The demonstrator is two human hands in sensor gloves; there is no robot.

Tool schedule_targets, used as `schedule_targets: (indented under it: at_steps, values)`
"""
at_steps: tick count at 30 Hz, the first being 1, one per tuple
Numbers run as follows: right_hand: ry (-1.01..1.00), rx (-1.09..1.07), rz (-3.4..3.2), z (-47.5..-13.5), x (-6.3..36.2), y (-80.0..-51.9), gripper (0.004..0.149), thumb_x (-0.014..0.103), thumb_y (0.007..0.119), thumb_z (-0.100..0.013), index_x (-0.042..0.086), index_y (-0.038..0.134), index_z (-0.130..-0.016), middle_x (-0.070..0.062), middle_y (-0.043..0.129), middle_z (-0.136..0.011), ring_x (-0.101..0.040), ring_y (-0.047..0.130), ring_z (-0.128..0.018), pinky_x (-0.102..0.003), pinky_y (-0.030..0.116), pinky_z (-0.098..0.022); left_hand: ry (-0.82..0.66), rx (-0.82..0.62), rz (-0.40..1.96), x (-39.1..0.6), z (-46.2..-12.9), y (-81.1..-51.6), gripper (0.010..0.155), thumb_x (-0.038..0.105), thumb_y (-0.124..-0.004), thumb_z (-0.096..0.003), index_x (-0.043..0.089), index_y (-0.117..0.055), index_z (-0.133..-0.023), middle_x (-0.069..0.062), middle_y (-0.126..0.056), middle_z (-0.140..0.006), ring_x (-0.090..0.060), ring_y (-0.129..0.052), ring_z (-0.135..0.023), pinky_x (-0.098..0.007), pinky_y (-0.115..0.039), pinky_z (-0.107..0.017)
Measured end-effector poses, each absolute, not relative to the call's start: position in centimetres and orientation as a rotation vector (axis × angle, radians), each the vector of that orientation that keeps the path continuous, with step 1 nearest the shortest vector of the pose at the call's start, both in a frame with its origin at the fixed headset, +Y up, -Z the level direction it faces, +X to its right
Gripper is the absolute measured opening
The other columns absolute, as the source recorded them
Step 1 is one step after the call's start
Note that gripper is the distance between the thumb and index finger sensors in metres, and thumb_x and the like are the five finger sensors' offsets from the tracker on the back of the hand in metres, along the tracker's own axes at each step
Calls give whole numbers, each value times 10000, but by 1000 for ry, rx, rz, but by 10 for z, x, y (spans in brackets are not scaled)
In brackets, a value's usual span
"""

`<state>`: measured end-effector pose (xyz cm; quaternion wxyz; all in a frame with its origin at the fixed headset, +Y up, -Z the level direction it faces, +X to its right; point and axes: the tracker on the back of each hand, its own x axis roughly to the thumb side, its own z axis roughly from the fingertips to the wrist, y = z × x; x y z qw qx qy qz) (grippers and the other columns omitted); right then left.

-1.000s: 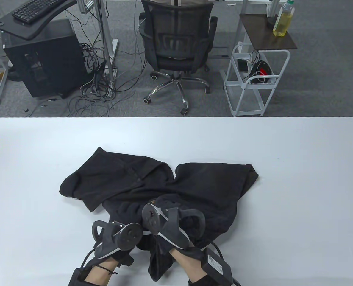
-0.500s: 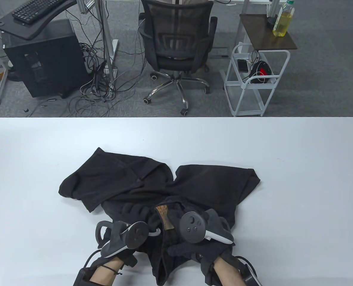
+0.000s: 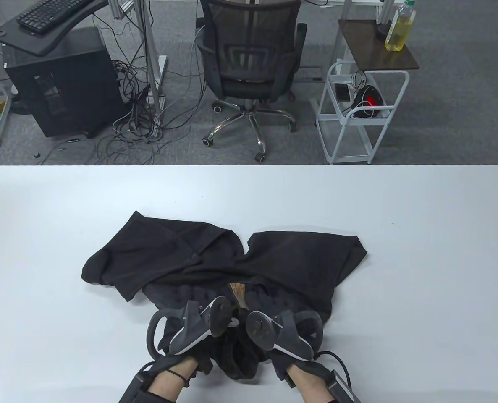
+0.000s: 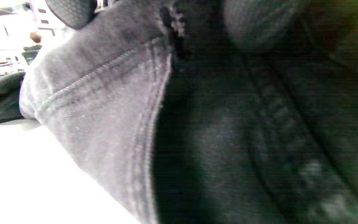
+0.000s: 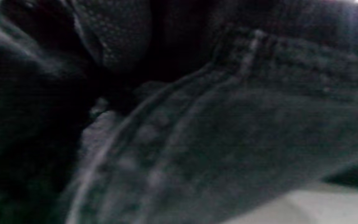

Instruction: Hang trousers on hanger

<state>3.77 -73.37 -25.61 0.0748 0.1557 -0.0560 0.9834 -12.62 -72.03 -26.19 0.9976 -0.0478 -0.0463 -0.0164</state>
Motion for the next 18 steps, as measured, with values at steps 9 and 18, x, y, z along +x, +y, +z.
schedule_targets:
  at_steps: [9, 18]
  values:
    - [-233, 442, 2989, -254, 37, -742, 623, 399, 874, -380, 246, 669, -948, -74, 831, -900, -279, 954, -726, -482, 775, -595, -35, -66, -77, -123, -253, -738, 580, 448, -747, -554, 183, -592, -1046, -88, -668, -1081, -436, -598, -1020, -656, -604, -638]
    - [-243, 473, 3049, -250, 35, -750, 633, 379, 891, -369, 247, 665, -945, -75, 825, -894, -272, 956, -725, -478, 776, -594, -73, -60, -327, -117, -249, -758, 561, 442, -668, -564, 179, -515, -1035, -84, -661, -1049, -413, -665, -978, -615, -683, -600]
